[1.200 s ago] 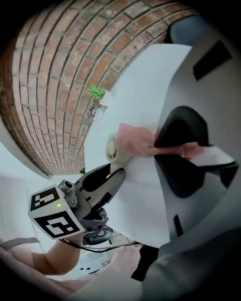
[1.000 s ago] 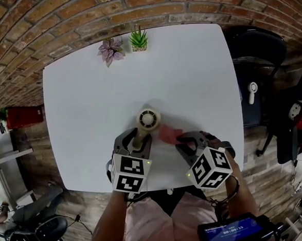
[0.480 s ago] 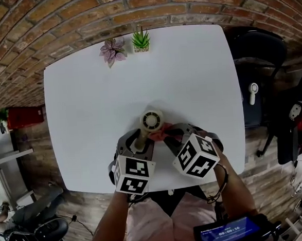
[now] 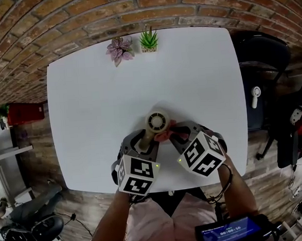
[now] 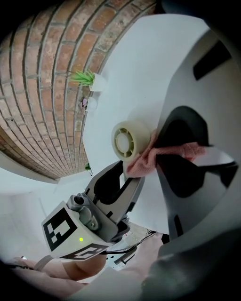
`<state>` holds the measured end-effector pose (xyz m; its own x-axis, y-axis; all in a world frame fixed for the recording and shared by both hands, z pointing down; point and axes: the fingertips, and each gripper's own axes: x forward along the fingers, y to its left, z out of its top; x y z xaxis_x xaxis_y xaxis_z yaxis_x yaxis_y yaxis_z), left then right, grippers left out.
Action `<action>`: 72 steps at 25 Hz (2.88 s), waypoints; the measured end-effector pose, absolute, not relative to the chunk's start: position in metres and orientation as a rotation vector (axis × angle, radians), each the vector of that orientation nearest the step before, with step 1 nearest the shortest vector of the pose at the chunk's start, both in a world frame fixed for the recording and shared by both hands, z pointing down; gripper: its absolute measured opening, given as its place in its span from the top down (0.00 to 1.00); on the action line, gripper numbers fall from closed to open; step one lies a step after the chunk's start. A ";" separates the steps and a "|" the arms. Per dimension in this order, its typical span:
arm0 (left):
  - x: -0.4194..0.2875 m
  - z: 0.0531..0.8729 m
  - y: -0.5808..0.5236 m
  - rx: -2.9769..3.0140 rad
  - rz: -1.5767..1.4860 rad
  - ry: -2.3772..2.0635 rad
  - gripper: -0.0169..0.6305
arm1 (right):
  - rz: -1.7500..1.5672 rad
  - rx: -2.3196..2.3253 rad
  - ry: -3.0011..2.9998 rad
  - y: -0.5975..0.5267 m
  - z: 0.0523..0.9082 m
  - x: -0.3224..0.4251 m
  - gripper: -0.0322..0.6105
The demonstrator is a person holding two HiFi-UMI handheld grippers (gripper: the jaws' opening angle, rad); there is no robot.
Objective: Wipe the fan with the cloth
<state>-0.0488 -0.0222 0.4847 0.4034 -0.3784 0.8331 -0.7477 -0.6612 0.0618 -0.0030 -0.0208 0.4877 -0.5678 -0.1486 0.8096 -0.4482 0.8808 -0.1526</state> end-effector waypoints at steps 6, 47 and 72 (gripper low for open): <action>-0.048 0.486 -0.022 2.239 1.184 -0.953 0.69 | 0.430 0.456 -2.149 -0.027 0.487 0.005 0.89; -0.041 0.486 -0.021 2.276 1.290 -0.905 0.69 | 0.293 0.528 -2.073 -0.089 0.477 0.028 0.89; -0.037 0.487 -0.020 2.304 1.317 -0.852 0.69 | 0.148 0.396 -2.032 -0.114 0.474 0.002 0.89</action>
<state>-0.0373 -0.0198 0.4873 0.3862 -0.3259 0.8629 -0.6540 -0.7565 0.0070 0.0015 -0.1145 0.4738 -0.4299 -0.2143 0.8771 -0.3393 0.9386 0.0630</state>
